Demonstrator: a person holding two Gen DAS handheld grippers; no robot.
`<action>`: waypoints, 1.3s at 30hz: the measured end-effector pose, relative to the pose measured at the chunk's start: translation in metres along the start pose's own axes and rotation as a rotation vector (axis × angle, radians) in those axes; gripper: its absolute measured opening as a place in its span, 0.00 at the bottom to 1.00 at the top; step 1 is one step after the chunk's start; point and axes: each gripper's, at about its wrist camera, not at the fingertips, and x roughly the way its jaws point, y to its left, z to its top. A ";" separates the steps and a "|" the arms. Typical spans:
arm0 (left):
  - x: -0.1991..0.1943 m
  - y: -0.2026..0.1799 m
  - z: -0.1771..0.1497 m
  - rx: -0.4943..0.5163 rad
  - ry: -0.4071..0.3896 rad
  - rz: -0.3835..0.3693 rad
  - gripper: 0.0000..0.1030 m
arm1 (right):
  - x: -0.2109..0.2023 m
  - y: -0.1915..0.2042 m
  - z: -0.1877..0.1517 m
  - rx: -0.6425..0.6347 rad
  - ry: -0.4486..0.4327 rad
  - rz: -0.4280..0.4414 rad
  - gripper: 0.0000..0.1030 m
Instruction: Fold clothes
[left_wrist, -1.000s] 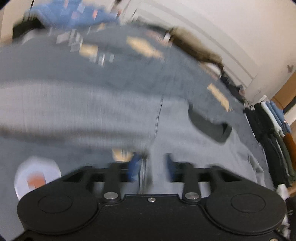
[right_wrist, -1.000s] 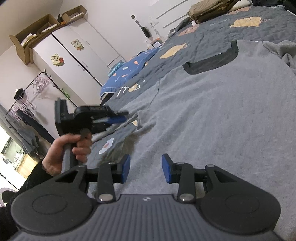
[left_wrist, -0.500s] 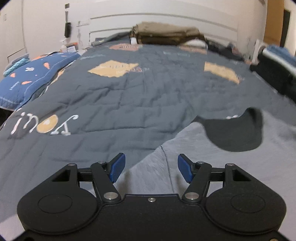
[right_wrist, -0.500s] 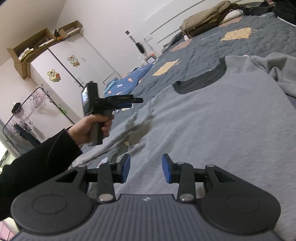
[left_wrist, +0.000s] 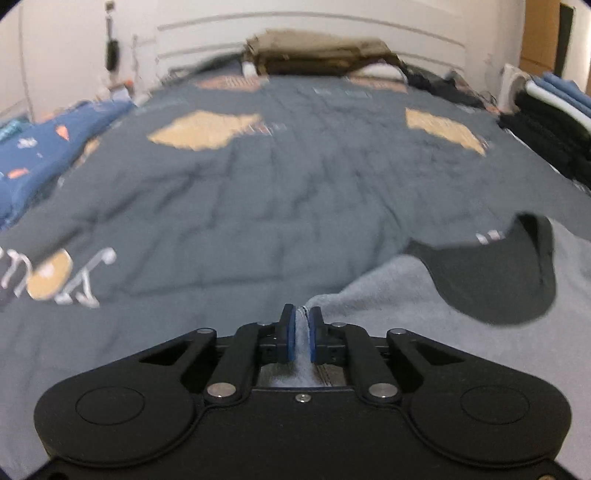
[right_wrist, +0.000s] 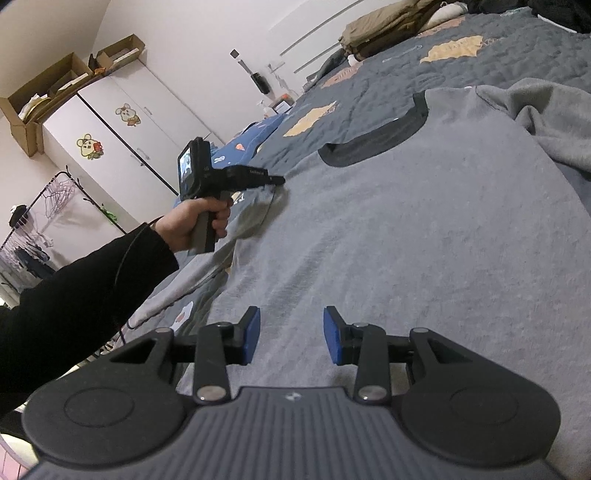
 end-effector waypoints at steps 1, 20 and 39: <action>0.001 0.000 0.002 0.003 -0.012 0.013 0.07 | 0.000 0.000 0.000 -0.002 0.000 -0.001 0.35; -0.204 0.128 -0.125 -0.520 -0.215 0.114 0.51 | -0.002 0.020 -0.003 -0.027 -0.008 0.035 0.35; -0.299 0.284 -0.302 -1.206 -0.302 0.333 0.56 | 0.015 0.054 -0.013 -0.086 0.017 0.073 0.35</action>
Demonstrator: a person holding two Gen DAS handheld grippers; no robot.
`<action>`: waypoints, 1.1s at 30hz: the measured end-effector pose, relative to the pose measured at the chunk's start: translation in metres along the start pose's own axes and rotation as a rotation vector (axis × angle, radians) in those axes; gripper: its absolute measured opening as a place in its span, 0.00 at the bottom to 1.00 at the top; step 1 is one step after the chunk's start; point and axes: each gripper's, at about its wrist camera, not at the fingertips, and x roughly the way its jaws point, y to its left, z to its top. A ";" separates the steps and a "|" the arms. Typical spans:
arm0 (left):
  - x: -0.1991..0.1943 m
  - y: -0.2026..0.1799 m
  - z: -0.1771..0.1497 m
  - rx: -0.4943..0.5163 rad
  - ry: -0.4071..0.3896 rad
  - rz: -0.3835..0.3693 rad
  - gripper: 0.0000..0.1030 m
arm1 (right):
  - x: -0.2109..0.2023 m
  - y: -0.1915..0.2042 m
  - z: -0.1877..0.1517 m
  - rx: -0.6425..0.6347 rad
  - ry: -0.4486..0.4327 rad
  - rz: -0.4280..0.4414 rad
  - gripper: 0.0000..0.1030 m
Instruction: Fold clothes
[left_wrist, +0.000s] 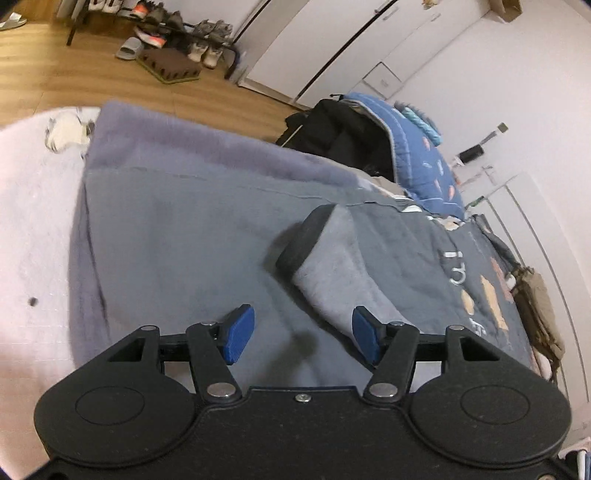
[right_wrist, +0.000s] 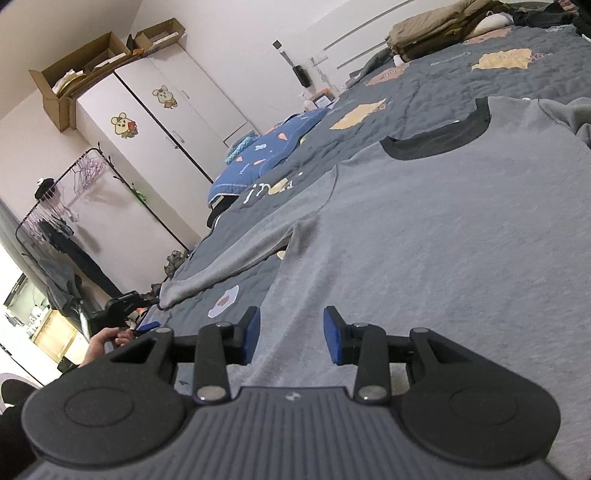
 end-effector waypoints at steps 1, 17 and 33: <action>0.005 -0.001 0.000 -0.013 -0.008 -0.005 0.55 | 0.001 0.000 -0.001 0.000 0.001 -0.003 0.35; 0.017 -0.058 0.015 0.110 -0.167 0.000 0.03 | 0.002 -0.014 -0.001 0.049 0.006 -0.013 0.35; -0.044 -0.336 -0.269 0.576 0.212 -0.647 0.03 | -0.039 -0.028 0.027 0.092 -0.129 -0.057 0.35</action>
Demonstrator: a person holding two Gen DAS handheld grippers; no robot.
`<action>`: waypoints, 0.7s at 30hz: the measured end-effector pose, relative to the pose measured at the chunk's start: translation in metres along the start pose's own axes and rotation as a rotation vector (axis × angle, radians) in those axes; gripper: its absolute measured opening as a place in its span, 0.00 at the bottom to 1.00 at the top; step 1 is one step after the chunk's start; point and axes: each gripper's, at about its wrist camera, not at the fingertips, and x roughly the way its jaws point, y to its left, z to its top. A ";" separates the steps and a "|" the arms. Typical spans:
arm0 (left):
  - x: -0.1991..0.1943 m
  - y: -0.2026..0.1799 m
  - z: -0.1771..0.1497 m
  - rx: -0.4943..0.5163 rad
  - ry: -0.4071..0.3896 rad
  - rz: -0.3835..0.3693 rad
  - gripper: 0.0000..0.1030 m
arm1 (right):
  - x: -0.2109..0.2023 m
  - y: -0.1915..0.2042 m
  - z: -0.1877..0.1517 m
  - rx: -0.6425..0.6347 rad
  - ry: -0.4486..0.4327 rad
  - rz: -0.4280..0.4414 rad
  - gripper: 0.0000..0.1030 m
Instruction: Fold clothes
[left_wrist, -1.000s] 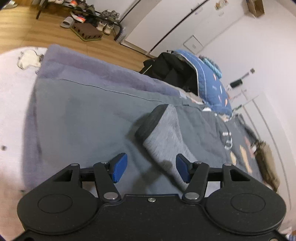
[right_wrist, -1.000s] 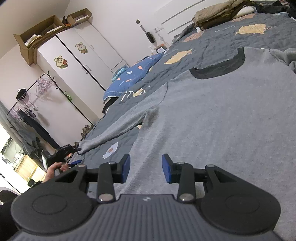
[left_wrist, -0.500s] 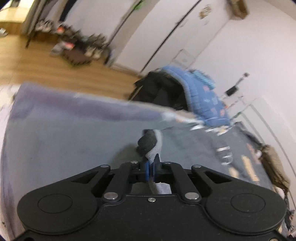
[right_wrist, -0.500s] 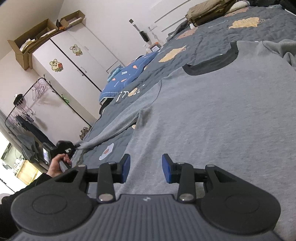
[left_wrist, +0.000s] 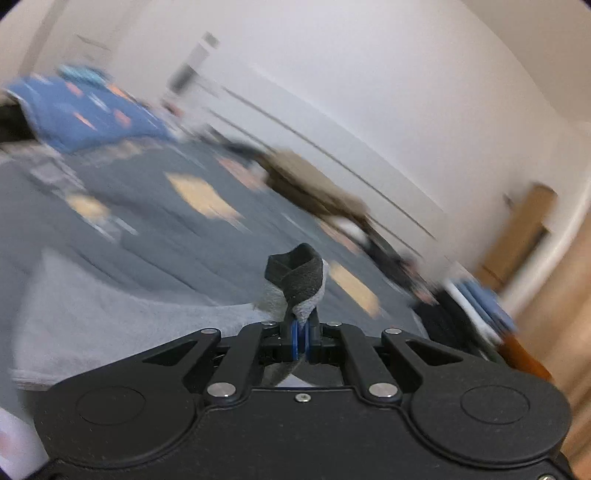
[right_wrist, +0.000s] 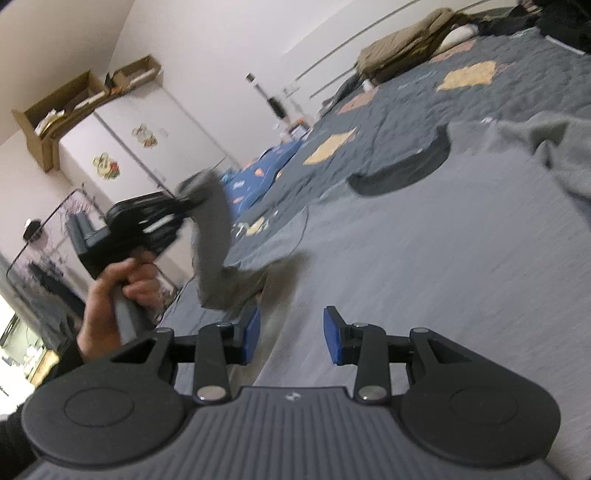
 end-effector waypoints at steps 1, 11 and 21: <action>0.014 -0.019 -0.016 0.010 0.033 -0.030 0.03 | -0.007 -0.005 0.005 0.006 -0.016 -0.015 0.35; 0.102 -0.099 -0.146 0.166 0.380 -0.053 0.07 | -0.063 -0.057 0.049 0.052 -0.159 -0.231 0.37; 0.010 -0.059 -0.125 0.164 0.272 0.003 0.46 | -0.016 -0.100 0.061 0.134 -0.115 -0.262 0.42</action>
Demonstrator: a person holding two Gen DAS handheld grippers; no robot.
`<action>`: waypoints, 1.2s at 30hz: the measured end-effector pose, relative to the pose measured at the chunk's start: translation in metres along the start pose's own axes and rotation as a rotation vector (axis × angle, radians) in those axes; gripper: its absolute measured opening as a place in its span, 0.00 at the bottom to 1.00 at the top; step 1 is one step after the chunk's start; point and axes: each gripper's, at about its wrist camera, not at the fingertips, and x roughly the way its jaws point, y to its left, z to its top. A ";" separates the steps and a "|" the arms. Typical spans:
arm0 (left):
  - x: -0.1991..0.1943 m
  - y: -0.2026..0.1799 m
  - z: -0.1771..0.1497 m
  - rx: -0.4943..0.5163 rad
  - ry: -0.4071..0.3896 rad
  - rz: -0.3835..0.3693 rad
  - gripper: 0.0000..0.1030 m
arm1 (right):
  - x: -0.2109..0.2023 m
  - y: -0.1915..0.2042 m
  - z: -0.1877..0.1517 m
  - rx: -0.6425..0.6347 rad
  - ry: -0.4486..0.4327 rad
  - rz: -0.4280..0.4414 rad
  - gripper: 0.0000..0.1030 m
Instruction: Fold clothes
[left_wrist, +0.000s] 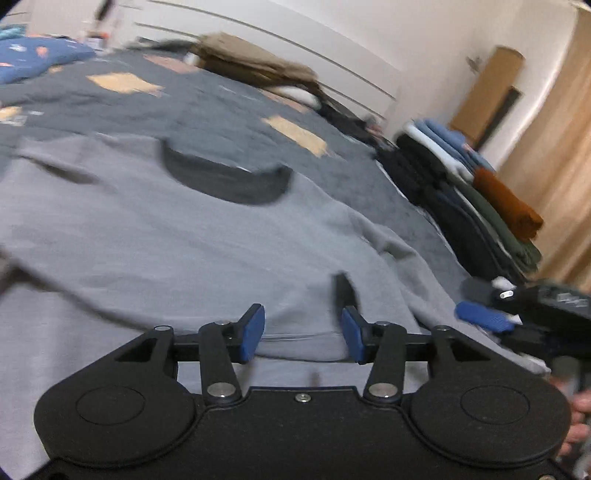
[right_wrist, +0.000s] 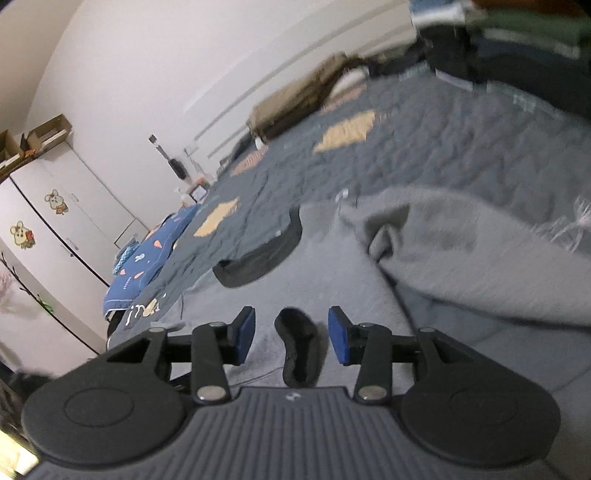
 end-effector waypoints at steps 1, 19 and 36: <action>-0.009 0.006 0.001 -0.017 -0.021 0.014 0.49 | 0.008 0.001 -0.001 -0.013 0.024 -0.003 0.42; -0.027 0.045 0.021 -0.049 -0.078 0.060 0.54 | 0.088 0.025 -0.020 -0.167 0.168 -0.012 0.44; -0.035 0.065 0.034 -0.129 -0.102 0.110 0.55 | 0.062 0.017 -0.025 -0.168 0.472 0.025 0.05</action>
